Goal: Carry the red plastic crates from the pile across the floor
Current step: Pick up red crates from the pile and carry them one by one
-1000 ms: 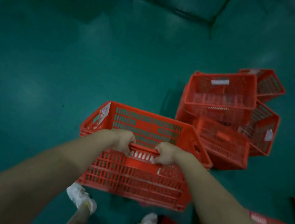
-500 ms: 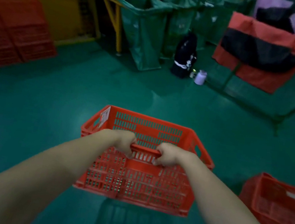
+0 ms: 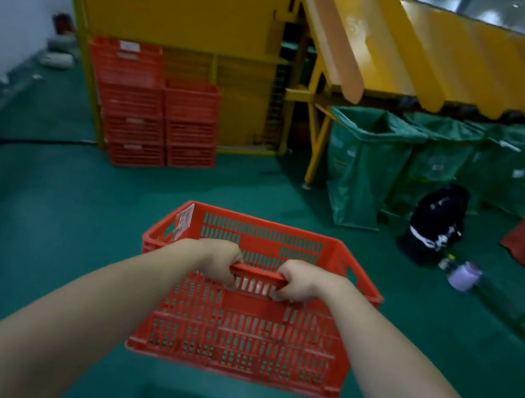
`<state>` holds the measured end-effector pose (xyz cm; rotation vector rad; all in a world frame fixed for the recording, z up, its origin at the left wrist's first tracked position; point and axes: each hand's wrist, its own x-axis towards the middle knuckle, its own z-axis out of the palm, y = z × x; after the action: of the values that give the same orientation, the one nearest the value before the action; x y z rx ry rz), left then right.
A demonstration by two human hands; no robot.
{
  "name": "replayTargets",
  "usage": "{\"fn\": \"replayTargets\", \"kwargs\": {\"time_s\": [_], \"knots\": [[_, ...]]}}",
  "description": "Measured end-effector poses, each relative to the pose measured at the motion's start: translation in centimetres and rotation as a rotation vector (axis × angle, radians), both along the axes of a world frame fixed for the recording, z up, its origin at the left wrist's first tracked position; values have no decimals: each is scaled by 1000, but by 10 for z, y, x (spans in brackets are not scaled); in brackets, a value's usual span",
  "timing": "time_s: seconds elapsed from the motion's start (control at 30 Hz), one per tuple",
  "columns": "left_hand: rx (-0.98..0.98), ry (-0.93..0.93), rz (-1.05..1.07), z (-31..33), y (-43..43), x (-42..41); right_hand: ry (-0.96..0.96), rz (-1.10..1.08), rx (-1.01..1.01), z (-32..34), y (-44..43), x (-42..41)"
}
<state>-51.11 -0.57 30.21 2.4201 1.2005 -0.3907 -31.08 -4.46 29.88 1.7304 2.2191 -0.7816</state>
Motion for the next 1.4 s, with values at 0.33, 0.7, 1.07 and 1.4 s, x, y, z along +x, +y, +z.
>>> {"fn": "replayTargets", "kwargs": {"time_s": [0.33, 0.7, 1.07, 1.4], "knots": [[90, -62, 247, 46, 181, -2, -54, 215, 117, 52, 231, 3], [173, -80, 344, 56, 384, -29, -97, 309, 197, 69, 449, -28], [318, -50, 325, 79, 642, -91, -116, 297, 311, 95, 699, -90], [401, -37, 352, 86, 852, -123, -133, 329, 404, 100, 916, -125]]}}
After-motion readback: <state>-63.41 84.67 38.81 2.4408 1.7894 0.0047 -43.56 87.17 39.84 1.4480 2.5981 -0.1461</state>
